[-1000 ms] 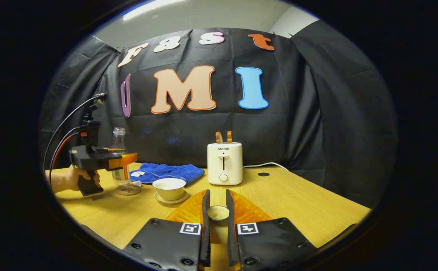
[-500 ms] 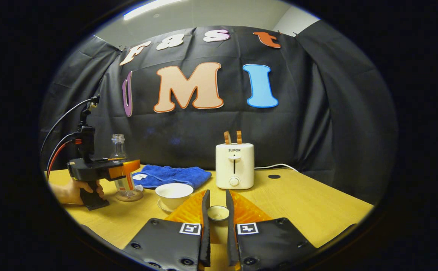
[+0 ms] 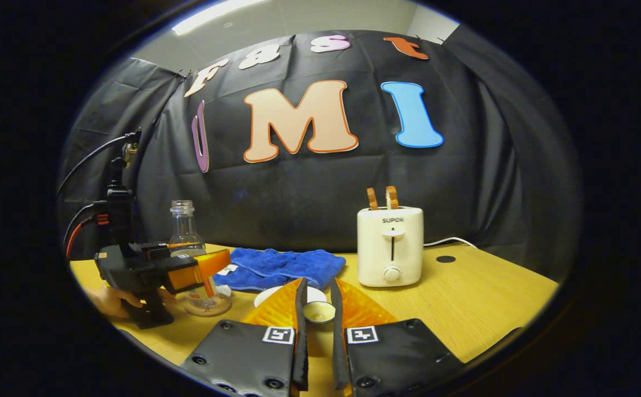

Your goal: Open the teacup lid with one hand, grasp the water bottle and pour water into the teacup with the other hand; after pouring, place the water bottle on the coaster and then close the teacup lid.

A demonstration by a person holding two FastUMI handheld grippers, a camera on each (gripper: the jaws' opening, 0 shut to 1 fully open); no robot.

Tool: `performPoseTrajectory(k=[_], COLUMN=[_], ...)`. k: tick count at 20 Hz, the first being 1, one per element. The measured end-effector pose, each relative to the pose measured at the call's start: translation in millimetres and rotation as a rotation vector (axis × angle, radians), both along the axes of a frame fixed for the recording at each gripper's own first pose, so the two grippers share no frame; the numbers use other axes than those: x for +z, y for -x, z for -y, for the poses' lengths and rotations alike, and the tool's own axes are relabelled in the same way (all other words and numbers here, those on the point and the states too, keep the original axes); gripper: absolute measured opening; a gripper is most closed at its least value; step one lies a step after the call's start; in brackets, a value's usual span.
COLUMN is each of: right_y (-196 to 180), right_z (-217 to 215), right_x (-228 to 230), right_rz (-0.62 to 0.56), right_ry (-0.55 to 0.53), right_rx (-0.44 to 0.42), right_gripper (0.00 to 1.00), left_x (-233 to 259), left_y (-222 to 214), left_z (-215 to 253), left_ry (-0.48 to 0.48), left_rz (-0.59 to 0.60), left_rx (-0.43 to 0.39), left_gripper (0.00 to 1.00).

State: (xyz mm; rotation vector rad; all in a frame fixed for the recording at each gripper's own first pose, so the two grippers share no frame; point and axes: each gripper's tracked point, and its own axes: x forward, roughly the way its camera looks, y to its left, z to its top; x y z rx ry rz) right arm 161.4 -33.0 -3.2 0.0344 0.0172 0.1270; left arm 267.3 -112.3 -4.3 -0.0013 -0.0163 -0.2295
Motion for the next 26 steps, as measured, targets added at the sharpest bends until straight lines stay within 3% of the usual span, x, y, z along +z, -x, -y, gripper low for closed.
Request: performPoseTrajectory(k=[10, 21, 26], right_y=[-51, -58, -55], right_z=[-30, -46, -47], right_x=[-15, -25, -26], right_rz=[-0.067, -0.124, -0.134], right_ry=[0.084, 0.124, 0.119], right_rx=[-0.013, 0.025, 0.038], right_gripper=[0.21, 0.2, 0.27], left_x=[-3, -3, -4], left_y=[-1, -2, 0], left_z=[1, 0, 1], left_ry=[0.002, 0.003, 0.005], left_rz=[-0.002, -0.004, -0.008], left_rx=[0.005, 0.009, 0.004], left_gripper=[0.97, 0.97, 0.97])
